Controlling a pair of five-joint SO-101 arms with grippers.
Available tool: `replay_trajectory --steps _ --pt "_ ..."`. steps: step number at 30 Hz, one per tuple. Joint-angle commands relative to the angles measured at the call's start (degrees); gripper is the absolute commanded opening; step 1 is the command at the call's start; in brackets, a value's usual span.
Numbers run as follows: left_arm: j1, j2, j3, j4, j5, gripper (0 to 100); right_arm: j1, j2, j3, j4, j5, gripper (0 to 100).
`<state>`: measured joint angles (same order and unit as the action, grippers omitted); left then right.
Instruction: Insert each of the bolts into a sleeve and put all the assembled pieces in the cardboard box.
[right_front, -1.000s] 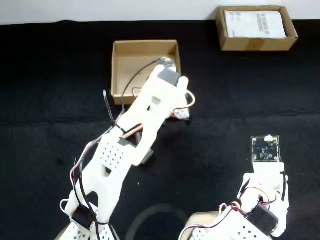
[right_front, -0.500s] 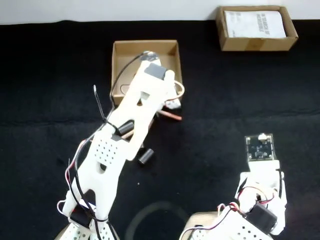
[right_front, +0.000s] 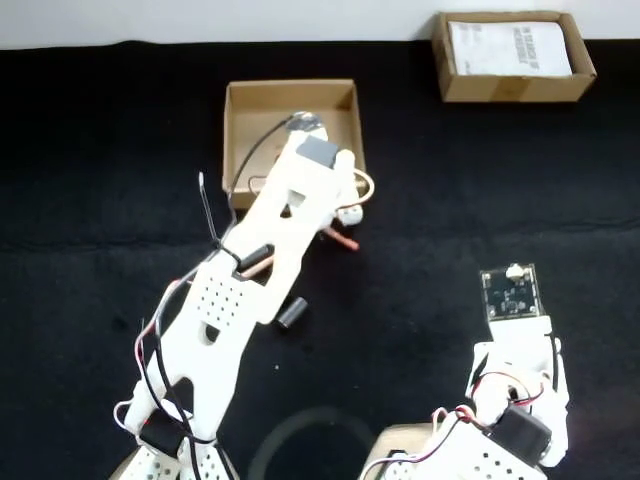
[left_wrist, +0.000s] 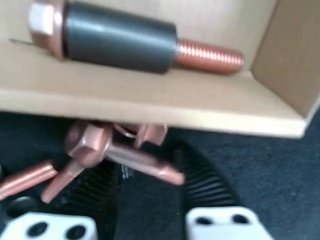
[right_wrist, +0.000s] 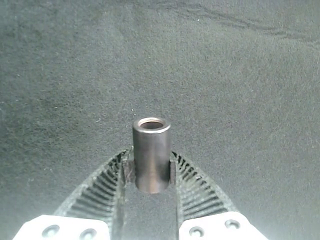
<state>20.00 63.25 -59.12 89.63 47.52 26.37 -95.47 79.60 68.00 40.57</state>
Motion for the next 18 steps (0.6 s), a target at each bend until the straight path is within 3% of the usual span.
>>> replay_trajectory --steps 1,8,12,18 --pt "0.5 -0.3 -1.1 0.0 -0.4 0 -0.6 0.0 -0.1 -0.9 0.8 0.8" --pt "3.6 -0.7 -8.0 9.8 -1.1 1 -0.6 0.0 -0.1 -0.9 0.8 0.8" --pt "4.5 -0.7 -10.3 10.6 -8.9 1 -0.6 0.0 -0.4 -0.9 0.9 0.8" --pt "4.5 -0.3 -10.2 10.8 -10.1 1 -0.2 0.0 -0.2 -0.7 4.0 0.8"
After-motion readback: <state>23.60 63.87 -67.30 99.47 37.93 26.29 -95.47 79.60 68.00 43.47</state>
